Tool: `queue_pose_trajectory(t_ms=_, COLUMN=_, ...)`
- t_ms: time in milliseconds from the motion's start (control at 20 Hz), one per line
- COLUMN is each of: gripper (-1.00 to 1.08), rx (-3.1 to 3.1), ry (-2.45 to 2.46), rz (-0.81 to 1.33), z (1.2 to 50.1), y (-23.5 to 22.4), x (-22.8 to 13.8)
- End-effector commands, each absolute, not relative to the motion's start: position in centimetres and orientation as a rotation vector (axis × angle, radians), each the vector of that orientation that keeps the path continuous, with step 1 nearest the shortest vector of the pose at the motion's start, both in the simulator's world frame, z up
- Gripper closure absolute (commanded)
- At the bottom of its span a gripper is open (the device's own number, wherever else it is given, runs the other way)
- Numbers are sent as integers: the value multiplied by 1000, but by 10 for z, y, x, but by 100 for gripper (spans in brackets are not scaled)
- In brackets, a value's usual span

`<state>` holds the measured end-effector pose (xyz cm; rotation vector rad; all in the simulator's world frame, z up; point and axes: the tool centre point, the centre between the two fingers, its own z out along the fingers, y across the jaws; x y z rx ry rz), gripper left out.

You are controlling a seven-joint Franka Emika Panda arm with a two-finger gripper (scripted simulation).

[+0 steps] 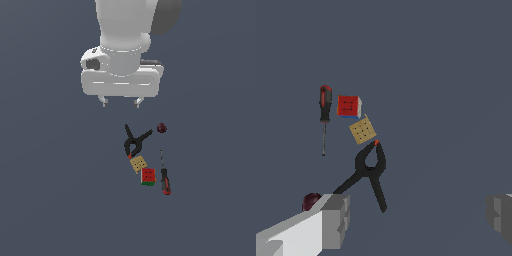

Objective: Pick up a designated object from a clutter of objects.

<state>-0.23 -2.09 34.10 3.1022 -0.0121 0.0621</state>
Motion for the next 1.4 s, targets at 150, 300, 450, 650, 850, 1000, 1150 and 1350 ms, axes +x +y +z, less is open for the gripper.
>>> queue_pose_trajectory(t_ms=150, gripper=-92, rx=3098, ry=-9, rz=55, z=340, y=-25, x=-3)
queue_pose_trajectory(t_ms=300, gripper=-92, rx=3088, ry=-1, rz=34, z=338, y=-35, x=-5)
queue_pose_trajectory(t_ms=450, gripper=-92, rx=3082, ry=2, rz=22, z=337, y=-41, x=-6)
queue_pose_trajectory(t_ms=650, gripper=-92, rx=3083, ry=5, rz=23, z=336, y=-40, x=-5)
queue_pose_trajectory(t_ms=850, gripper=-92, rx=3083, ry=30, rz=21, z=328, y=-38, x=-1)
queue_pose_trajectory(t_ms=1000, gripper=-92, rx=3083, ry=66, rz=20, z=316, y=-34, x=5)
queue_pose_trajectory(t_ms=1150, gripper=-92, rx=3082, ry=114, rz=17, z=299, y=-29, x=14)
queue_pose_trajectory(t_ms=1350, gripper=-92, rx=3081, ry=201, rz=13, z=269, y=-19, x=26)
